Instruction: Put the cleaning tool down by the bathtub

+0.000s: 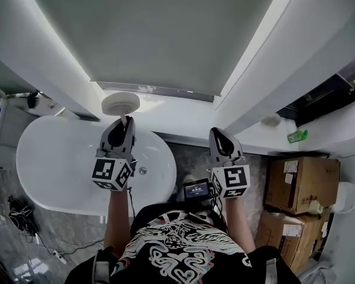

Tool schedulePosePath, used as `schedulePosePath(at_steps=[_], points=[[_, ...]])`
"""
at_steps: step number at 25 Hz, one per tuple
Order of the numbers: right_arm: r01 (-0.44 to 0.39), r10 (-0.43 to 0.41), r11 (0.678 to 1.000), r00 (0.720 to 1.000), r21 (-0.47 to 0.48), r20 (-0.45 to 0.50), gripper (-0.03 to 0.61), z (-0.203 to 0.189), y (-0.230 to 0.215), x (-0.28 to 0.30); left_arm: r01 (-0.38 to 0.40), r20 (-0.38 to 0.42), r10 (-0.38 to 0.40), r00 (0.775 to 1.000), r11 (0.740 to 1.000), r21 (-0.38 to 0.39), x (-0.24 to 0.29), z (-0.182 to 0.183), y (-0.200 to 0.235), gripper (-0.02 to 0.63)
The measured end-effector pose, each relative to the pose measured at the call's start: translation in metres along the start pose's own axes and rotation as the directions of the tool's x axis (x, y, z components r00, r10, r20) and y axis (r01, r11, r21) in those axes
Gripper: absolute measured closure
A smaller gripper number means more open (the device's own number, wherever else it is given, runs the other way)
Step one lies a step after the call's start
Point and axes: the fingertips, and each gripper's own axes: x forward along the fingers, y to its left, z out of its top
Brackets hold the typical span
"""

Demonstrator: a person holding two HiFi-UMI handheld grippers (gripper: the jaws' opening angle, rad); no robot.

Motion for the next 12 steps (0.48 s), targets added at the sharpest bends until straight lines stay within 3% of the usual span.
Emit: schedulePosePath(at_steps=[12], points=[[-0.067,0.067,0.998,0.998,-0.007,0.004,0.551,0.013,-0.003,0.053,-0.041,-0.001,0.041,0.999,0.999,-0.01,0.029,0.0,0.028,0.567]])
